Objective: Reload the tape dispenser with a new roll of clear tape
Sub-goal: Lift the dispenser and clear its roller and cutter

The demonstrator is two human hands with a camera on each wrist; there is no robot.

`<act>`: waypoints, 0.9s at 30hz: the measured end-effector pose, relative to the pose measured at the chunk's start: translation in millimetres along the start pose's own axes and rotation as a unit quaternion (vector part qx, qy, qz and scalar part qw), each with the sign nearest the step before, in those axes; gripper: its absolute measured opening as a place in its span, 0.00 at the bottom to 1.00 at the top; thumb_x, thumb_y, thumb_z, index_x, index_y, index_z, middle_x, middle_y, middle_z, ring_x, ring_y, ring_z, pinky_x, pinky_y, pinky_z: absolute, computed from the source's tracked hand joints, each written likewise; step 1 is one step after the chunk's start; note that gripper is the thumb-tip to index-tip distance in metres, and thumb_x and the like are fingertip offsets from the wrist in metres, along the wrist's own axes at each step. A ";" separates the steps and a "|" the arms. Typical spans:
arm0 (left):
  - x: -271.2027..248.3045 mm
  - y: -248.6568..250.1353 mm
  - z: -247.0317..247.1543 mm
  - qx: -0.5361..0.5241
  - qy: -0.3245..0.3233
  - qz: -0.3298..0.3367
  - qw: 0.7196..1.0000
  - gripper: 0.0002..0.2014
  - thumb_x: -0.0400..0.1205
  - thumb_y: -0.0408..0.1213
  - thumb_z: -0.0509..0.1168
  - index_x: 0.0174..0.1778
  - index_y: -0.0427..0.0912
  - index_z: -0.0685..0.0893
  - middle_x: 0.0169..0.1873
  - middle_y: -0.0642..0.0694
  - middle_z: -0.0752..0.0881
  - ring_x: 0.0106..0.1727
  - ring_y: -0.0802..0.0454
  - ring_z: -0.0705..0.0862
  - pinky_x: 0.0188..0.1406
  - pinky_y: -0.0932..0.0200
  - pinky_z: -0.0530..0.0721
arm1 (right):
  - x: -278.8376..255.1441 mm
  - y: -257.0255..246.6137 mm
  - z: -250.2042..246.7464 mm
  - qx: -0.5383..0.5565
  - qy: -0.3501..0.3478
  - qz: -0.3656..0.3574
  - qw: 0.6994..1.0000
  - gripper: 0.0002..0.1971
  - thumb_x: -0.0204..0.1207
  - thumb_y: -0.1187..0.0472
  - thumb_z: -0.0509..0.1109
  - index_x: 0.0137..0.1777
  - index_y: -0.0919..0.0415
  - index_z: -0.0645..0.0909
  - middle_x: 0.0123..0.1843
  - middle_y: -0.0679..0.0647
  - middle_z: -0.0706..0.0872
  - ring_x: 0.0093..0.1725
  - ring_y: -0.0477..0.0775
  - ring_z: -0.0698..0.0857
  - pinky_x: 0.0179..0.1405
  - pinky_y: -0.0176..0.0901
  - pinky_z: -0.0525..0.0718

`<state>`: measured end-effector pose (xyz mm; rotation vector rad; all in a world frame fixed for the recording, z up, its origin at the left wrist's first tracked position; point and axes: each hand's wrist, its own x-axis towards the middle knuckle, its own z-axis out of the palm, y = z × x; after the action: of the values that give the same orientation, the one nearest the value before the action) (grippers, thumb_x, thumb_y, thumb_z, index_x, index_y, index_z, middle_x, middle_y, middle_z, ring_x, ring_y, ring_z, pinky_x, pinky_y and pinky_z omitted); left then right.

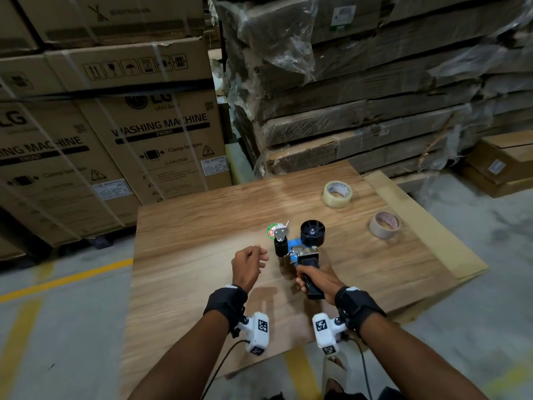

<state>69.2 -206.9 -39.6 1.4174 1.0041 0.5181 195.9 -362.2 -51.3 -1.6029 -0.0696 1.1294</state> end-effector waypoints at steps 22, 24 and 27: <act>-5.0 -14.1 -1.3 0.007 -0.033 -0.027 0.999 0.20 0.90 0.42 0.57 0.46 0.32 0.89 0.33 0.42 0.90 0.32 0.49 0.82 0.25 0.63 0.76 | 8.6 21.3 -14.3 -0.049 0.005 0.035 0.998 0.04 0.68 0.65 0.82 0.36 0.66 0.92 0.34 0.65 0.86 0.25 0.57 0.80 0.28 0.44 0.81; -3.1 -12.9 2.7 0.004 -0.038 -0.025 0.999 0.20 0.90 0.42 0.57 0.46 0.33 0.89 0.33 0.42 0.90 0.31 0.49 0.82 0.25 0.64 0.75 | 8.4 22.1 -17.4 -0.065 -0.006 0.045 0.997 0.07 0.67 0.62 0.82 0.32 0.64 0.92 0.34 0.65 0.85 0.25 0.57 0.79 0.28 0.44 0.80; -0.5 -12.4 8.3 0.005 -0.046 -0.019 0.999 0.19 0.89 0.41 0.57 0.44 0.35 0.90 0.33 0.42 0.90 0.31 0.50 0.82 0.26 0.62 0.76 | 7.5 23.0 -21.1 -0.082 -0.015 0.039 0.996 0.09 0.65 0.59 0.85 0.38 0.66 0.94 0.35 0.65 0.87 0.25 0.57 0.81 0.28 0.44 0.81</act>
<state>72.5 -213.7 -52.5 1.4154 0.9595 0.4170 203.1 -381.9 -75.5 -1.7463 -0.1227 1.2332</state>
